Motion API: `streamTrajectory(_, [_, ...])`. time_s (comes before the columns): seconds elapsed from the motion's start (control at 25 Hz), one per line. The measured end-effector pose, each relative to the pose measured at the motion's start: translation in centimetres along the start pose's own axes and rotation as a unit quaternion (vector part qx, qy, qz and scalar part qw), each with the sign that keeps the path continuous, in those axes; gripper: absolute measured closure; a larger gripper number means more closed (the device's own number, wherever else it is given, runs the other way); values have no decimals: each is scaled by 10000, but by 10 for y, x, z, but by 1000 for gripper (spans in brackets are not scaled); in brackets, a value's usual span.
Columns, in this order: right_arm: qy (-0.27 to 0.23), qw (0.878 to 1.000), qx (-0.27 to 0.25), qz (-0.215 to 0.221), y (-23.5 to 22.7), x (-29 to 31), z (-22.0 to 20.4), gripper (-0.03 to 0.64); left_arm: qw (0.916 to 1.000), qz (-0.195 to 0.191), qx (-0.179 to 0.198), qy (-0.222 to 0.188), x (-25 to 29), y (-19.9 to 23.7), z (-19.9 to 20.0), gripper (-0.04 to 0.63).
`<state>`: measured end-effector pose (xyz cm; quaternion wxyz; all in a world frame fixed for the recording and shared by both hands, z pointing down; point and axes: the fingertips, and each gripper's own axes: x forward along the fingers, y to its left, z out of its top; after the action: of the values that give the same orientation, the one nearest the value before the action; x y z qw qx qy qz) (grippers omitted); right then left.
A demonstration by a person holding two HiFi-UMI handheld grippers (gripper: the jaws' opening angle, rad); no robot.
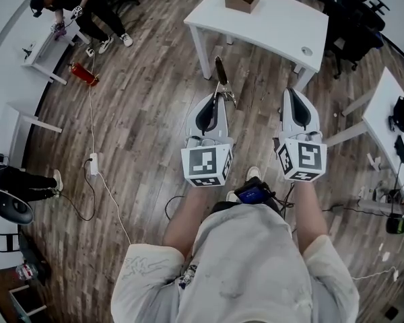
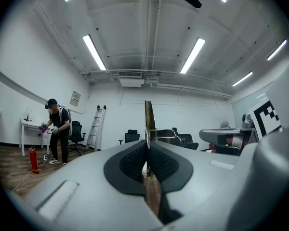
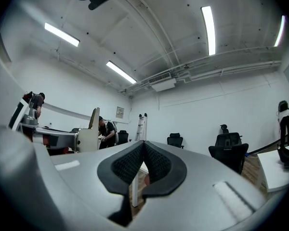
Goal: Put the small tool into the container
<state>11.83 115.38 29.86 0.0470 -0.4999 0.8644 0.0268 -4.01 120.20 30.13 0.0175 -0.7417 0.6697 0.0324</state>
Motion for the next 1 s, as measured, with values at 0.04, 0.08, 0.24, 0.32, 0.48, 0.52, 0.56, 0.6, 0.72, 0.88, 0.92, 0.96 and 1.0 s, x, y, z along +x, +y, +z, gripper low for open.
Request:
streamTrajectory(0.04, [-8,10000,3,4,-6,9,-3,611,10000,-3,7,3,11,1,-3,577])
streamTrajectory(0.08, [-11,10000,8,15,-13,19,-7,611,10000,2,17,4,23,0,-6,577])
streamTrajectory(0.24, [-7,10000,43,65,-50,63,-24,611,10000,53,57,5,78,-3,-20,577])
streamTrajectory(0.32, [5,9999,66,81,-68,93,-33,611,10000,69,59,26,112,0,-27,577])
streamTrajectory(0.48, [-4,9998,117,132,-114,171,-39,611,9999,113,67,45,200,8,-32,577])
streamTrajectory(0.52, [0,9998,121,149,-128,190,-41,611,9999,132,71,44,223,8,-33,577])
streamTrajectory(0.56, [7,9998,129,162,-142,209,-44,611,9998,147,78,48,246,7,-35,577])
streamTrajectory(0.6, [15,9998,142,172,-156,227,-48,611,9998,159,87,55,268,5,-38,577])
streamTrajectory(0.72, [37,9996,196,197,-197,282,-60,611,9997,194,110,75,336,5,-45,577])
streamTrajectory(0.88, [66,9994,238,252,-229,352,-74,611,9996,249,120,91,410,19,-55,577])
streamTrajectory(0.92, [69,9993,241,268,-238,368,-75,611,9995,265,123,93,429,19,-55,577])
streamTrajectory(0.96, [69,9993,240,285,-250,384,-76,611,9995,284,128,92,448,19,-55,577])
streamTrajectory(1.0, [66,9992,237,302,-263,399,-76,611,9994,305,134,92,468,17,-55,577])
